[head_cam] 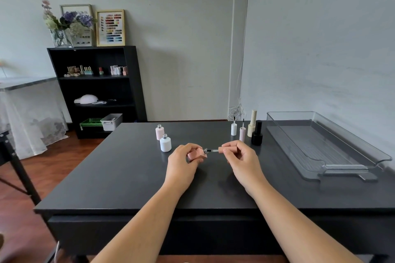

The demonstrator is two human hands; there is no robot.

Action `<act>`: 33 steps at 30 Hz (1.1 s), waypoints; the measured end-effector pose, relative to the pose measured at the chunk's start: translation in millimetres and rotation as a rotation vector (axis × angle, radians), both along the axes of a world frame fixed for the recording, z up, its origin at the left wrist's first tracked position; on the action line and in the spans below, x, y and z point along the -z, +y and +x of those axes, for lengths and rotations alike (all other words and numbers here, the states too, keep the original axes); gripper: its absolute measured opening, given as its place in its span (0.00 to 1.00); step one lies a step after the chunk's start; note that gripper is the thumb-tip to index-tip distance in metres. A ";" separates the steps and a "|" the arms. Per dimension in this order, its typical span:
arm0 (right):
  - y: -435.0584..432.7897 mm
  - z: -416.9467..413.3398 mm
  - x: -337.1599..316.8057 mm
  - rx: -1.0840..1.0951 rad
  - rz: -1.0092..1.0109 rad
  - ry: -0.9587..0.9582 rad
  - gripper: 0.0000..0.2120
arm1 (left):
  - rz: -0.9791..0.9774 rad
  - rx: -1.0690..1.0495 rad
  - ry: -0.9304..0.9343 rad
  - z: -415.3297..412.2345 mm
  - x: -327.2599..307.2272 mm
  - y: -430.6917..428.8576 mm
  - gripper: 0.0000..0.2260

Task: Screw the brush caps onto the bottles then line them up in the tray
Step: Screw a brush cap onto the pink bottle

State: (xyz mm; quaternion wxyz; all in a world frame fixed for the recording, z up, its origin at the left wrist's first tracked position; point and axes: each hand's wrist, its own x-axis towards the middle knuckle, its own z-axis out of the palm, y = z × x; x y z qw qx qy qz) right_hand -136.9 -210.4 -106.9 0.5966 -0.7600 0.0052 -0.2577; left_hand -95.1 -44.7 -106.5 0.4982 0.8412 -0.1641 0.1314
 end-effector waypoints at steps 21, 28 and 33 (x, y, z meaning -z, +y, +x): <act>4.5 1.9 -1.3 0.125 -0.408 0.134 0.22 | 0.098 0.081 -0.114 -6.4 -1.9 -3.3 0.12; 2.8 -1.6 1.2 -0.035 -0.256 0.085 0.03 | 0.082 0.068 -0.084 -7.5 -2.8 -1.7 0.11; 1.5 0.7 1.3 0.117 -0.386 0.129 0.17 | 0.047 0.107 -0.030 -8.0 -4.2 -1.1 0.13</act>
